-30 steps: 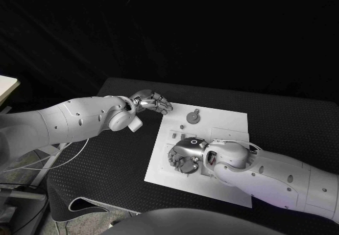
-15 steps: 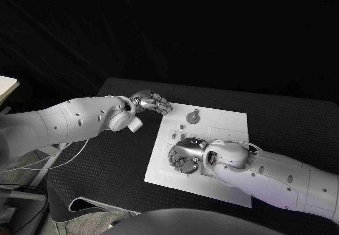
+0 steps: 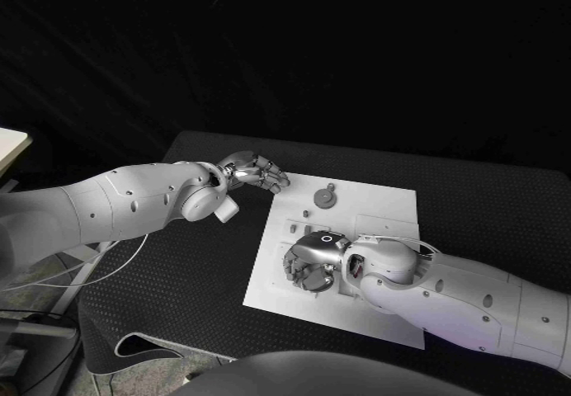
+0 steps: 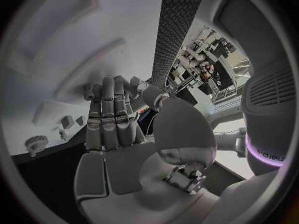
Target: Assemble the parts on the task board
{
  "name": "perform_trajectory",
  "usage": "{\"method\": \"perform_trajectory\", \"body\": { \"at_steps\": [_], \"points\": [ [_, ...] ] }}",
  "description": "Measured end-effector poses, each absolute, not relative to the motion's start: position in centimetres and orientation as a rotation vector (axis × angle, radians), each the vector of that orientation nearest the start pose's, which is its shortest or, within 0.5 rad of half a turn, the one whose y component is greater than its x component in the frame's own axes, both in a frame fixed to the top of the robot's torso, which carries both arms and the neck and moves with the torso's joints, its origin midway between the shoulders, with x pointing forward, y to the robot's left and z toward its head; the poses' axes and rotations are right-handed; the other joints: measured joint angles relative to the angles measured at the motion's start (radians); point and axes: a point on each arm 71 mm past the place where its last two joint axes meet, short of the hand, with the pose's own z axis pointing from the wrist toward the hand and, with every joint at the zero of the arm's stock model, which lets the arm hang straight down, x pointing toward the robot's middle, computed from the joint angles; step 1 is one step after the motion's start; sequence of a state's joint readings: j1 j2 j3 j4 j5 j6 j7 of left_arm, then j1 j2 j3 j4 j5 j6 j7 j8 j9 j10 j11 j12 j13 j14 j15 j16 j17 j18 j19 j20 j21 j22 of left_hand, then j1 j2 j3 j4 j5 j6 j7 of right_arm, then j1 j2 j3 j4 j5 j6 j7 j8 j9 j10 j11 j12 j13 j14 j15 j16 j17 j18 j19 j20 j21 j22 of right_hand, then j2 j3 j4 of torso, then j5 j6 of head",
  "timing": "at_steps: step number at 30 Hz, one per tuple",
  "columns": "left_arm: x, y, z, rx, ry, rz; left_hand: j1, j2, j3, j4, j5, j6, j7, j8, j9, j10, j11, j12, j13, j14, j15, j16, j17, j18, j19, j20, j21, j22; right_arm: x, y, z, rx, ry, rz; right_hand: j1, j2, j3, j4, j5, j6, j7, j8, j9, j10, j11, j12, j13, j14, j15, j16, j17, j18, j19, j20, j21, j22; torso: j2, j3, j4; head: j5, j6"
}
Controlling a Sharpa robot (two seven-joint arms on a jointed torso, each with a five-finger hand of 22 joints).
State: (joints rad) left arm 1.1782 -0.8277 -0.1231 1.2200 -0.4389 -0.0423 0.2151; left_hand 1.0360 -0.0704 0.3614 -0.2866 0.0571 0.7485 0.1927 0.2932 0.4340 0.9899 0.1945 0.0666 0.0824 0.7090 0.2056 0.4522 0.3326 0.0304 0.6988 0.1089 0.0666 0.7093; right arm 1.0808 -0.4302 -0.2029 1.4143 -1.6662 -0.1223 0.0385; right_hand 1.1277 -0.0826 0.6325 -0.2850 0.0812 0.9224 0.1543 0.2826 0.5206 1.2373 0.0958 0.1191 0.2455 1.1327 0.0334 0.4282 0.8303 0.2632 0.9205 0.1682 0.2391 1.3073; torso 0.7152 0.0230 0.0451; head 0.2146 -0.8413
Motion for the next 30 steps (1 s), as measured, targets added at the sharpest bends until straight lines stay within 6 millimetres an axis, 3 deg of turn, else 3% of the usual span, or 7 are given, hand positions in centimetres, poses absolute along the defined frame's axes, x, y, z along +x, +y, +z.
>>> {"method": "perform_trajectory", "body": {
  "at_steps": [12, 19, 30],
  "points": [
    [51.12, 28.18, -24.53, -0.775, 1.852, -1.174, 0.0, 0.0, 0.0, 0.0, 0.0, 0.0, 0.0, 0.004, 0.0, 0.0, 0.0, 0.0, 0.0, 0.0, 0.0, 0.0, 0.0, 0.0, 0.0, 0.0, 0.0, 0.0, 40.16, -1.36, -29.42, -0.771, 1.842, 0.932, -0.014, 0.014, 0.005, 0.005, 0.0, 0.037, -0.017, 0.014, 0.014, 0.036, -0.02, 0.013, 0.016, 0.025, -0.017, 0.034, 0.021, 0.009, 0.03, -0.009, 0.031, 0.0, 0.0, -0.0003, 0.0001, -0.002, 0.0],
    [51.13, 28.21, -24.52, -0.776, 1.852, -1.173, 0.0, 0.0, 0.0, 0.0, 0.0, 0.0, 0.0, 0.004, 0.0, 0.0, 0.0, 0.0, 0.0, 0.0, 0.0, 0.0, 0.0, 0.0, 0.0, 0.0, 0.0, 0.0, 40.2, -1.39, -29.44, -0.768, 1.838, 0.921, -0.013, 0.026, 0.005, 0.005, 0.0, 0.041, -0.02, 0.02, 0.016, 0.042, -0.021, 0.017, 0.018, 0.028, -0.021, 0.038, 0.024, 0.016, 0.03, -0.009, 0.033, 0.0, 0.0, -0.0002, 0.0001, -0.002, 0.0],
    [51.13, 28.23, -24.54, -0.776, 1.852, -1.172, 0.0, 0.0, 0.0, 0.0, 0.0, 0.0, 0.0, 0.004, 0.0, 0.0, 0.0, 0.0, -0.001, 0.0, 0.0, 0.0, 0.0, 0.0, 0.0, 0.0, 0.0, 0.0, 40.17, -1.37, -29.45, -0.767, 1.835, 0.918, -0.013, 0.026, 0.005, 0.005, 0.0, 0.041, -0.02, 0.02, 0.017, 0.043, -0.021, 0.017, 0.02, 0.028, -0.021, 0.039, 0.025, 0.016, 0.03, -0.009, 0.038, 0.0, 0.0, 0.0, 0.0001, -0.004, 0.0]
  ]
}}
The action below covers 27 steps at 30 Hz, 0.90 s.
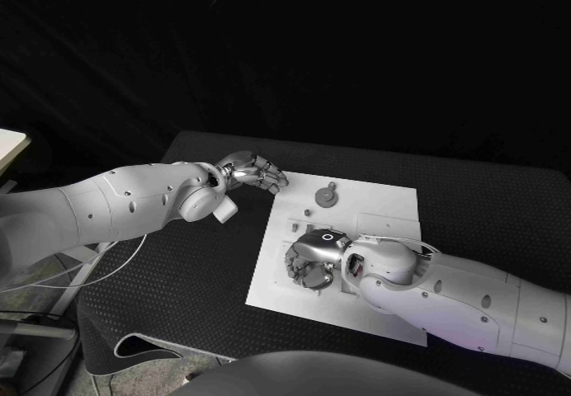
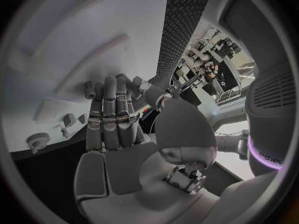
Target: Assemble the parts on the task board
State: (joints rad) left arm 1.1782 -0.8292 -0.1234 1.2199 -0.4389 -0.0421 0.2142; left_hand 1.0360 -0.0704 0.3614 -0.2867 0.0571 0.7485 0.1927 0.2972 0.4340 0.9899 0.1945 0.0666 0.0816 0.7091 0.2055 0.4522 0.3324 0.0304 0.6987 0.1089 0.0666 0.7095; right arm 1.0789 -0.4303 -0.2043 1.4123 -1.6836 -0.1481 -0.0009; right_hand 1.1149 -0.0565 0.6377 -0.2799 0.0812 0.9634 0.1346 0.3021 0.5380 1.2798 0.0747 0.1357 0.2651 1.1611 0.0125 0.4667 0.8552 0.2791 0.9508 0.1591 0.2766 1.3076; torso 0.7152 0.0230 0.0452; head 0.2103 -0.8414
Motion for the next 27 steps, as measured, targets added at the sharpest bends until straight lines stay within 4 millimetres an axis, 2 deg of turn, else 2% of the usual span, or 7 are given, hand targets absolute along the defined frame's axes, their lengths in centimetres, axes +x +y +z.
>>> {"method": "perform_trajectory", "body": {
  "at_steps": [8, 13, 21, 24, 27],
  "points": [
    [51.01, 28.44, -24.58, -0.749, 1.869, -1.147, 0.0, 0.0, 0.0, 0.0, 0.0, 0.002, 0.002, 0.01, 0.003, 0.004, -0.004, 0.006, 0.0, 0.0, 0.0, 0.0, 0.005, 0.0, 0.0, 0.0, 0.0, -0.001, 40.21, -1.44, -29.46, -0.766, 1.836, 0.916, 0.0, 0.0, 0.0, 0.0, 0.0, 0.0, 0.0, 0.0, 0.0, 0.0, 0.0, 0.0, 0.001, 0.0, 0.0, 0.0, 0.0, -0.002, 0.0, 0.0, 0.0, 0.001, 0.0, 0.0, 0.0, -0.002, 0.0],
    [50.8, 28.8, -24.65, -0.716, 1.891, -1.111, -0.005, 0.005, 0.0, 0.0, 0.0, 0.037, 0.009, 0.025, 0.008, 0.049, -0.021, 0.025, 0.012, 0.061, -0.023, 0.032, 0.025, -0.001, 0.04, -0.018, 0.023, 0.004, 40.25, -1.47, -29.45, -0.765, 1.836, 0.914, 0.0, 0.0, 0.0, 0.0, 0.0, 0.0, 0.0, 0.0, 0.0, 0.0, 0.0, 0.0, 0.001, 0.0, 0.0, 0.0, 0.0, -0.002, 0.0, 0.0, 0.0, 0.001, 0.0, 0.0002, 0.0003, -0.005, 0.002],
    [50.4, 29.03, -24.98, -0.645, 1.971, -1.05, -0.039, 0.025, 0.0, 0.0, 0.0, 0.09, -0.014, 0.045, 0.011, 0.129, -0.057, 0.059, 0.041, 0.138, -0.063, 0.074, 0.058, -0.003, 0.11, -0.048, 0.05, 0.011, 40.25, -1.5, -29.47, -0.765, 1.837, 0.914, 0.0, 0.0, 0.0, 0.0, 0.0, 0.0, 0.0, 0.0, 0.0, 0.0, 0.0, 0.0, 0.001, 0.0, 0.0, 0.001, 0.001, -0.003, 0.0, 0.0, 0.0, 0.001, 0.0, 0.0, 0.0006, -0.007, 0.005],
    [50.22, 28.79, -25.17, -0.607, 2.012, -1.028, -0.04, 0.024, 0.0, 0.0, 0.0, 0.089, -0.014, 0.045, 0.011, 0.131, -0.059, 0.059, 0.044, 0.14, -0.065, 0.074, 0.061, -0.004, 0.113, -0.052, 0.05, 0.011, 40.26, -1.51, -29.47, -0.764, 1.837, 0.914, -0.001, -0.001, 0.0, 0.0, 0.0, 0.0, 0.0, 0.0, 0.0, 0.0, 0.0, 0.0, 0.001, 0.0, 0.0, 0.001, 0.001, -0.003, 0.0, 0.0, 0.0, 0.001, 0.0, 0.0, 0.0001, -0.007, 0.005],
    [50.13, 28.68, -25.33, -0.582, 2.04, -1.01, -0.04, 0.024, 0.0, 0.0, 0.0, 0.089, -0.014, 0.045, 0.011, 0.131, -0.059, 0.059, 0.044, 0.14, -0.065, 0.074, 0.061, 0.008, 0.113, -0.052, 0.05, 0.011, 40.33, -1.64, -29.47, -0.759, 1.837, 0.912, -0.009, -0.009, 0.0, 0.0, 0.0, -0.006, 0.006, -0.006, 0.003, -0.003, 0.003, -0.001, 0.002, -0.006, 0.006, 0.001, 0.001, -0.003, 0.0, 0.0, 0.0, 0.001, 0.0, 0.0, 0.0, -0.008, 0.006]
  ]
}}
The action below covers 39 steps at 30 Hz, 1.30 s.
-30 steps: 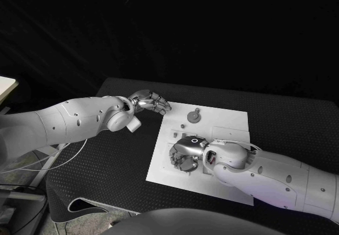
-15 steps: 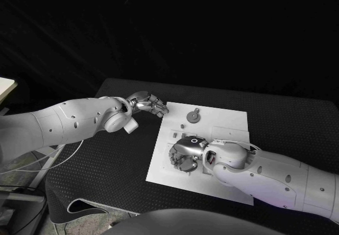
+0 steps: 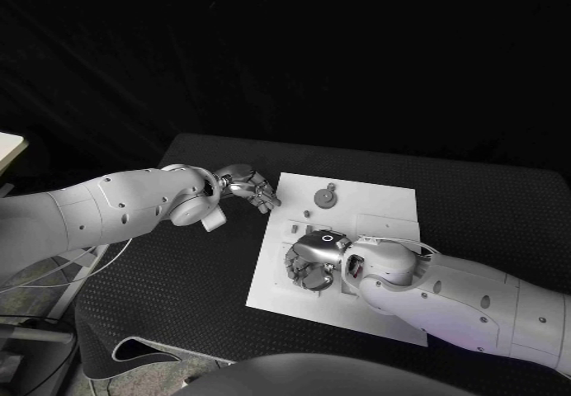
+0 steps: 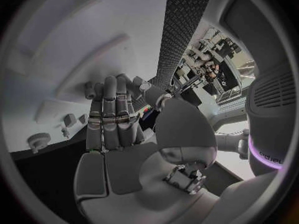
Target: Assemble the parts on the task board
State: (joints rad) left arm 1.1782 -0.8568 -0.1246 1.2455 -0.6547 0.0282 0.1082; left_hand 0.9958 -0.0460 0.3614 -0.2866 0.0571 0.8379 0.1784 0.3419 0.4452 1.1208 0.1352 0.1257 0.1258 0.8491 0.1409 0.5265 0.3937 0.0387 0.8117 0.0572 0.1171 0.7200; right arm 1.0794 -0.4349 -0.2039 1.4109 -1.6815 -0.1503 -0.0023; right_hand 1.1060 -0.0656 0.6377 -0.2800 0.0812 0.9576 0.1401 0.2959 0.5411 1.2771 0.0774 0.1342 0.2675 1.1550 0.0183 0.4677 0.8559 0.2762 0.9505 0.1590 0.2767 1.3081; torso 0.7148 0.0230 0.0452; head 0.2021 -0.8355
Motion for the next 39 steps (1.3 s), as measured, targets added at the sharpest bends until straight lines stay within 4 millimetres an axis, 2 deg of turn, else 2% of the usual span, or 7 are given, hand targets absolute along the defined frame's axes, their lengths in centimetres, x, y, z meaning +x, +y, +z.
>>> {"method": "perform_trajectory", "body": {
  "at_steps": [6, 12, 16, 21, 26, 32, 39],
  "points": [
    [50.02, 28.69, -25.55, -0.556, 2.079, -0.98, 0.0, 0.0, 0.0, 0.0, 0.0, 0.0, 0.0, 0.0, -0.001, 0.0, 0.0, 0.0, 0.003, 0.0, 0.0, 0.0, 0.003, 0.0, 0.001, -0.001, 0.0, -0.001, 40.36, -1.66, -29.47, -0.753, 1.838, 0.914, -0.007, -0.007, 0.0, 0.0, 0.0, -0.009, 0.009, -0.008, -0.004, -0.012, 0.012, -0.011, 0.0, -0.001, 0.001, 0.0, 0.0, -0.001, -0.004, 0.004, -0.001, 0.0, 0.0, -0.0002, 0.0, 0.0, 0.0],
    [49.94, 28.67, -25.72, -0.534, 2.107, -0.958, 0.0, 0.0, 0.0, 0.0, 0.0, 0.004, -0.004, 0.0, -0.001, 0.007, 0.0, 0.0, 0.006, 0.003, -0.003, 0.0, 0.006, 0.0, 0.009, -0.002, 0.0, -0.002, 40.37, -1.75, -29.47, -0.746, 1.84, 0.92, -0.005, -0.019, 0.0, 0.0, 0.0, -0.024, 0.017, -0.015, -0.006, -0.023, 0.008, -0.023, 0.0, -0.006, 0.005, 0.0, -0.001, -0.002, -0.007, 0.0, -0.003, -0.001, 0.0, -0.0001, -0.0004, 0.002, 0.001],
    [49.91, 28.69, -25.78, -0.527, 2.116, -0.95, 0.0, 0.0, 0.0, 0.0, 0.0, 0.003, -0.004, 0.0, -0.002, 0.007, 0.0, 0.0, 0.006, 0.003, -0.003, 0.0, 0.006, 0.0, 0.009, -0.002, 0.0, -0.002, 40.38, -1.78, -29.47, -0.743, 1.84, 0.921, -0.005, -0.019, 0.0, 0.0, 0.0, -0.024, 0.017, -0.015, -0.006, -0.023, 0.009, -0.023, 0.0, -0.014, 0.007, 0.0, -0.001, -0.004, -0.011, 0.003, 0.0, -0.001, 0.0, 0.0002, 0.0, 0.003, 0.0],
    [49.89, 28.71, -25.83, -0.521, 2.124, -0.945, 0.0, 0.0, 0.0, 0.0, 0.0, 0.004, -0.004, 0.0, -0.002, 0.007, 0.0, 0.0, 0.007, 0.003, -0.003, 0.0, 0.006, 0.0, 0.009, -0.002, 0.0, -0.003, 40.41, -1.83, -29.5, -0.742, 1.844, 0.919, -0.012, -0.034, 0.0, 0.0, 0.0, -0.025, 0.017, -0.016, -0.005, -0.035, 0.008, -0.031, 0.0, -0.04, 0.014, 0.003, -0.002, -0.004, -0.045, 0.008, 0.001, -0.001, 0.0, 0.0002, 0.0, 0.003, 0.0],
    [49.89, 28.73, -25.86, -0.519, 2.128, -0.942, 0.0, 0.0, 0.0, 0.0, 0.0, 0.004, -0.004, 0.0, -0.002, 0.007, 0.0, 0.0, 0.007, 0.003, -0.003, 0.0, 0.008, 0.0, 0.009, -0.002, 0.0, -0.003, 40.46, -1.91, -29.49, -0.741, 1.847, 0.917, -0.015, -0.036, -0.006, 0.006, 0.0, -0.025, 0.017, -0.017, -0.002, -0.049, 0.015, -0.035, 0.0, -0.066, 0.022, 0.032, 0.012, -0.005, -0.061, 0.007, 0.008, -0.001, 0.0, 0.0001, 0.0, 0.003, -0.001],
    [49.88, 28.73, -25.88, -0.517, 2.132, -0.94, 0.0, 0.0, 0.0, 0.0, 0.0, 0.003, -0.004, 0.0, -0.003, 0.007, 0.0, 0.0, 0.008, 0.003, -0.003, 0.0, 0.008, 0.0, 0.009, -0.002, 0.0, -0.004, 40.47, -1.93, -29.48, -0.743, 1.848, 0.916, -0.016, -0.037, -0.008, 0.008, 0.0, -0.024, 0.017, -0.016, 0.002, -0.054, 0.021, -0.039, 0.0, -0.079, 0.021, 0.049, 0.017, -0.006, -0.072, 0.008, 0.02, -0.001, 0.0, 0.0, 0.0, 0.003, -0.002],
    [49.89, 28.76, -25.9, -0.516, 2.134, -0.939, 0.0, 0.0, 0.0, 0.0, 0.0, 0.003, -0.004, 0.0, -0.004, 0.007, 0.0, 0.0, 0.009, 0.003, -0.003, 0.0, 0.008, -0.001, 0.009, -0.002, 0.0, -0.005, 40.5, -1.97, -29.49, -0.743, 1.847, 0.912, -0.019, -0.04, -0.011, 0.011, 0.0, -0.016, 0.008, -0.016, 0.004, -0.074, 0.034, -0.042, 0.001, -0.092, 0.027, 0.067, 0.019, -0.007, -0.083, 0.007, 0.032, -0.001, 0.001, 0.0, 0.0, 0.003, -0.003]
  ]
}}
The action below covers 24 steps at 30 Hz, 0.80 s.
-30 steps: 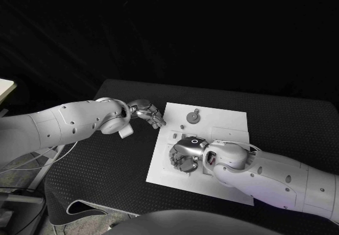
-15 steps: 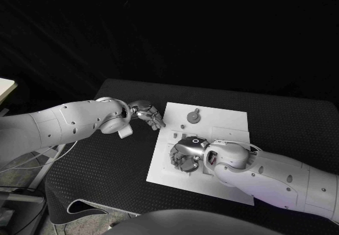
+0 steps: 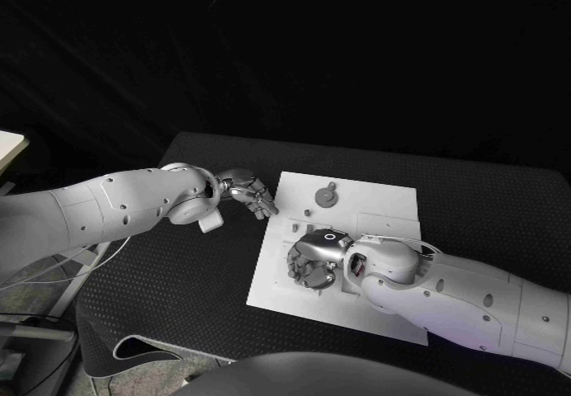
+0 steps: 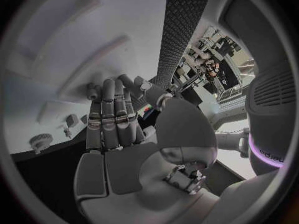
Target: Assemble the parts on the task board
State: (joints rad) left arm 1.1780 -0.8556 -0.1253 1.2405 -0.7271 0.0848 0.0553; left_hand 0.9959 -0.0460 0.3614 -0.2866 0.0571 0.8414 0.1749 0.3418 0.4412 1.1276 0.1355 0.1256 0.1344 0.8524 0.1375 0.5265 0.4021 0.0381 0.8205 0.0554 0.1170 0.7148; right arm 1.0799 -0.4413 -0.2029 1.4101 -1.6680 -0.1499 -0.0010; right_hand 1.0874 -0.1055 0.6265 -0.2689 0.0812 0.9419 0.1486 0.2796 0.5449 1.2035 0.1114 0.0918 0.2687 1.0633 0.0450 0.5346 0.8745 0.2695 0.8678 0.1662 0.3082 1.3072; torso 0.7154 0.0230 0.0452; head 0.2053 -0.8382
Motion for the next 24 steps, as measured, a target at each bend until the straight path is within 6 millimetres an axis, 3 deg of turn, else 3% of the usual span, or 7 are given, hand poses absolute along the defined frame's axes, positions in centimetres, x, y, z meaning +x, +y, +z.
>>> {"method": "perform_trajectory", "body": {
  "at_steps": [4, 15, 16, 19, 24],
  "points": [
    [49.9, 28.8, -25.92, -0.516, 2.135, -0.938, 0.0, 0.0, 0.0, 0.0, 0.0, 0.0, 0.0, 0.0, 0.0, 0.0, 0.0, 0.0, 0.0, 0.0, 0.0, 0.0, 0.001, 0.0, 0.0, 0.0, 0.0, 0.0, 40.68, -2.11, -29.54, -0.738, 1.847, 0.902, 0.0, 0.0, 0.0, 0.0, 0.0, 0.003, -0.003, 0.0, 0.001, -0.008, 0.008, -0.006, 0.006, -0.004, 0.001, 0.007, 0.002, -0.022, -0.003, 0.0, 0.016, 0.002, 0.0, 0.0, 0.0, -0.001, 0.0],
    [49.9, 28.82, -25.94, -0.516, 2.137, -0.937, 0.0, 0.0, 0.0, 0.0, 0.0, 0.0, 0.0, 0.0, -0.001, 0.0, 0.0, 0.0, 0.002, 0.0, 0.0, 0.0, 0.002, 0.0, 0.0, 0.0, 0.0, -0.001, 41.03, -2.39, -29.43, -0.724, 1.839, 0.878, -0.004, 0.004, 0.0, 0.0, 0.0, 0.014, -0.009, 0.0, 0.003, 0.001, -0.002, 0.01, 0.022, -0.022, -0.005, 0.058, 0.012, -0.031, -0.013, -0.003, 0.031, 0.002, 0.0, 0.0, 0.0, -0.001, 0.0],
    [49.9, 28.83, -25.94, -0.516, 2.137, -0.937, 0.0, 0.0, 0.0, 0.0, 0.0, 0.0, 0.0, 0.0, -0.001, 0.0, 0.0, 0.0, 0.002, 0.0, 0.0, 0.0, 0.002, 0.0, 0.0, 0.0, 0.0, -0.001, 41.04, -2.41, -29.45, -0.723, 1.839, 0.875, -0.008, 0.0, 0.0, 0.0, 0.0, 0.017, -0.009, 0.0, 0.004, 0.003, -0.003, 0.017, 0.034, -0.03, -0.006, 0.078, 0.021, -0.053, -0.018, -0.004, 0.046, 0.004, 0.0, 0.0, 0.0, -0.001, 0.0],
    [49.89, 28.83, -25.94, -0.516, 2.138, -0.937, 0.0, 0.0, 0.0, 0.0, 0.0, 0.0, 0.0, 0.0, -0.001, 0.0, 0.0, 0.0, 0.002, 0.0, 0.0, 0.0, 0.002, 0.0, 0.0, 0.0, 0.0, -0.001, 41.07, -2.46, -29.45, -0.721, 1.838, 0.871, -0.009, 0.001, 0.0, 0.0, 0.0, 0.017, -0.009, 0.0, 0.004, 0.003, -0.003, 0.017, 0.043, -0.035, -0.007, 0.096, 0.021, -0.043, -0.02, -0.005, 0.052, 0.004, 0.0, 0.0, 0.0, -0.001, 0.0],
    [49.88, 28.83, -25.96, -0.515, 2.14, -0.937, 0.0, 0.0, 0.0, 0.0, 0.0, 0.0, 0.0, 0.0, -0.002, 0.0, 0.0, 0.0, 0.003, 0.0, 0.0, 0.0, 0.003, -0.001, 0.0, 0.0, 0.0, -0.002, 41.05, -2.44, -29.46, -0.721, 1.837, 0.868, -0.012, 0.004, 0.0, 0.0, 0.0, 0.017, -0.009, 0.0, 0.004, 0.003, -0.003, 0.021, 0.052, -0.042, -0.007, 0.107, 0.022, -0.044, -0.02, -0.005, 0.06, 0.001, 0.0, 0.0, 0.0, -0.001, 0.0]
  ]
}}
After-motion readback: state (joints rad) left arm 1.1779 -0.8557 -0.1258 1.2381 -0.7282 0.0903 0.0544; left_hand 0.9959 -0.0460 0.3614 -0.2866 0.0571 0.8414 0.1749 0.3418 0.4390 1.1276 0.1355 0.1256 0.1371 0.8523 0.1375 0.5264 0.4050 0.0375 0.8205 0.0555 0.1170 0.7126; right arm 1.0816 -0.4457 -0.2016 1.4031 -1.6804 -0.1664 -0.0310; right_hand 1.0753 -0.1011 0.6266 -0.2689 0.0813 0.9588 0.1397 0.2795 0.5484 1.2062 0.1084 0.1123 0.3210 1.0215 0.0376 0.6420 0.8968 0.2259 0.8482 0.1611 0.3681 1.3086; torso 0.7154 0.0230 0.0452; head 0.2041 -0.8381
